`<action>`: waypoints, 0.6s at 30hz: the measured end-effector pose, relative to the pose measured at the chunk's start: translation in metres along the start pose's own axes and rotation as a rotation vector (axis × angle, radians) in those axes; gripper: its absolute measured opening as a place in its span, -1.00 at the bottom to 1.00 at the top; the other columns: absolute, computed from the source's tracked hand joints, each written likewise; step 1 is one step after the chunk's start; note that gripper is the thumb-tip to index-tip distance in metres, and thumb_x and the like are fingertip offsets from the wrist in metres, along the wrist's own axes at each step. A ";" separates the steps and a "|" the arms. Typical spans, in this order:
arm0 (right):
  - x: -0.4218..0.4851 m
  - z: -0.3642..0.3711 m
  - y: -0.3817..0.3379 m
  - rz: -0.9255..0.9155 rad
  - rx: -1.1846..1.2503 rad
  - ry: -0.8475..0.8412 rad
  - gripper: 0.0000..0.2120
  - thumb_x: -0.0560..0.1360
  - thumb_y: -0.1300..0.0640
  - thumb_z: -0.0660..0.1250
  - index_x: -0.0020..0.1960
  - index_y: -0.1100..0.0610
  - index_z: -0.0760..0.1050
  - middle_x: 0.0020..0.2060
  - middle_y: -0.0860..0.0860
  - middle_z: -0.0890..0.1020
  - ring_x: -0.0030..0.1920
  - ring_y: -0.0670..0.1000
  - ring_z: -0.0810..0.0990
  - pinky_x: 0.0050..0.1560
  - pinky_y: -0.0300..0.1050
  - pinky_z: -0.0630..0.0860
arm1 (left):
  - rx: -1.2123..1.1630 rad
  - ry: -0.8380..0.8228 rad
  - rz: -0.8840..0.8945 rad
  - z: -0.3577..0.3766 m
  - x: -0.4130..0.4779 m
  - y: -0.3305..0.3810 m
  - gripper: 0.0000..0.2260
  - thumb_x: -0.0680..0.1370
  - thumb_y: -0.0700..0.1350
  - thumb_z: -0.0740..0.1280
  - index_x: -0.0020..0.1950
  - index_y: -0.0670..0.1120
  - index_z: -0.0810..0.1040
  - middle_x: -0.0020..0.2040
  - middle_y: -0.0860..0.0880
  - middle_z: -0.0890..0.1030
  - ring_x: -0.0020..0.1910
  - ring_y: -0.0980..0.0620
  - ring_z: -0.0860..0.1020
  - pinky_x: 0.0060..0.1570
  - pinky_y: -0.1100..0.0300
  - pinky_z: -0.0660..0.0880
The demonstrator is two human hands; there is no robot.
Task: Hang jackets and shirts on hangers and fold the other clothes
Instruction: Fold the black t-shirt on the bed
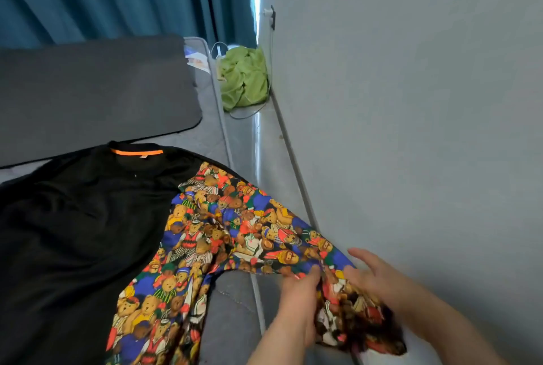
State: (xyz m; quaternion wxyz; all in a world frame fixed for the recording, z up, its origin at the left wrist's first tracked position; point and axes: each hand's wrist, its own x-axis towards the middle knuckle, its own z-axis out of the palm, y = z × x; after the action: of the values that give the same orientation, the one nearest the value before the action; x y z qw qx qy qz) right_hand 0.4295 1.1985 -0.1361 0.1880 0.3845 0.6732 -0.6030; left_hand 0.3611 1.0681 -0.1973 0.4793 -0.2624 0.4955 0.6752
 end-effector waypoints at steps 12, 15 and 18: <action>0.020 -0.039 -0.046 0.114 0.088 0.201 -0.90 0.47 0.35 0.36 -0.06 0.41 0.54 -0.21 0.32 0.68 -0.25 0.24 0.67 -0.09 0.15 0.63 | -0.473 -0.042 -0.102 -0.015 0.005 -0.029 -0.63 0.52 -0.04 0.35 0.26 -0.20 0.53 0.11 -0.27 0.64 0.13 -0.27 0.60 0.09 -0.18 0.53; 0.022 -0.042 -0.047 0.111 -0.020 0.171 -0.78 0.53 0.20 0.37 0.01 0.39 0.54 -0.16 0.28 0.69 -0.10 0.27 0.69 0.12 0.28 0.56 | -0.329 -0.136 -0.132 0.009 -0.019 -0.053 -0.28 0.16 0.06 0.62 0.23 -0.20 0.56 0.09 -0.21 0.66 0.16 -0.21 0.58 0.09 -0.07 0.50; 0.011 -0.049 -0.059 0.055 -0.168 0.005 -0.65 0.52 0.00 0.38 0.04 0.31 0.61 -0.10 0.18 0.72 -0.02 0.18 0.70 0.19 0.15 0.55 | -0.394 -0.093 -0.108 0.025 -0.018 -0.062 0.04 -0.09 -0.16 0.69 0.35 -0.30 0.43 0.06 -0.36 0.62 0.02 -0.33 0.63 0.00 -0.19 0.57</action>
State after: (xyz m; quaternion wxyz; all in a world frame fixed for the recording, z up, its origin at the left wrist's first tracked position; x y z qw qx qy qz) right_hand 0.3889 1.2497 -0.0949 0.2344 0.3873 0.7112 -0.5378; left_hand 0.4281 1.0870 -0.1987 0.4765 -0.3459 0.3163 0.7439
